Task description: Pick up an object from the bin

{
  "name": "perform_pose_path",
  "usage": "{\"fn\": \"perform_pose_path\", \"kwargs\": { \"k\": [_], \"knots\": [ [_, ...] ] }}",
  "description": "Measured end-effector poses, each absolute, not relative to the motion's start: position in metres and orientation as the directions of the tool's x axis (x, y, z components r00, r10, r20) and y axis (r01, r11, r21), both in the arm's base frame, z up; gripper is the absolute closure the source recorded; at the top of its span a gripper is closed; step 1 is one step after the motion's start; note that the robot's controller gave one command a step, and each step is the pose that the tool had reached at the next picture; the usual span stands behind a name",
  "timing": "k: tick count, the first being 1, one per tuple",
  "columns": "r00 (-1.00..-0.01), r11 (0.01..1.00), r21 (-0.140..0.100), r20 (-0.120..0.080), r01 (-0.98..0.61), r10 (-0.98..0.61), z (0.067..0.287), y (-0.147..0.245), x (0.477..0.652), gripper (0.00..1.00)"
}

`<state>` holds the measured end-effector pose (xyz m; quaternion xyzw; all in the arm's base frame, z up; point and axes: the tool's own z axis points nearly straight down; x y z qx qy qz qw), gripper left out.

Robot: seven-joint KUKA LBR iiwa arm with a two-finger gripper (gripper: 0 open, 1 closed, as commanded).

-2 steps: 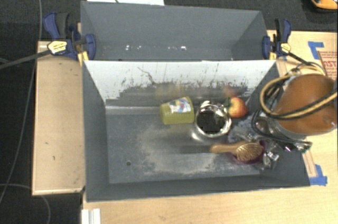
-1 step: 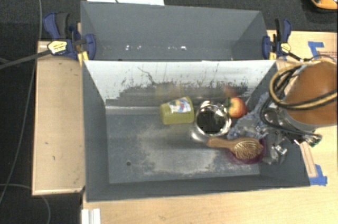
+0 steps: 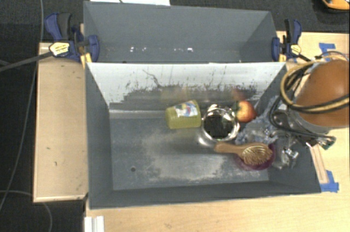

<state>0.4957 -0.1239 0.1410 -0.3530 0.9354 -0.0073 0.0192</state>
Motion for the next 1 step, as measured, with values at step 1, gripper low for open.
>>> {"fn": "perform_pose_path", "kwargs": {
  "k": [1],
  "knots": [
    [-0.479, 0.480, -0.040, -0.025, -0.877, -0.877, 0.0836, -0.1339, 0.4980, 0.00]
  ]
}}
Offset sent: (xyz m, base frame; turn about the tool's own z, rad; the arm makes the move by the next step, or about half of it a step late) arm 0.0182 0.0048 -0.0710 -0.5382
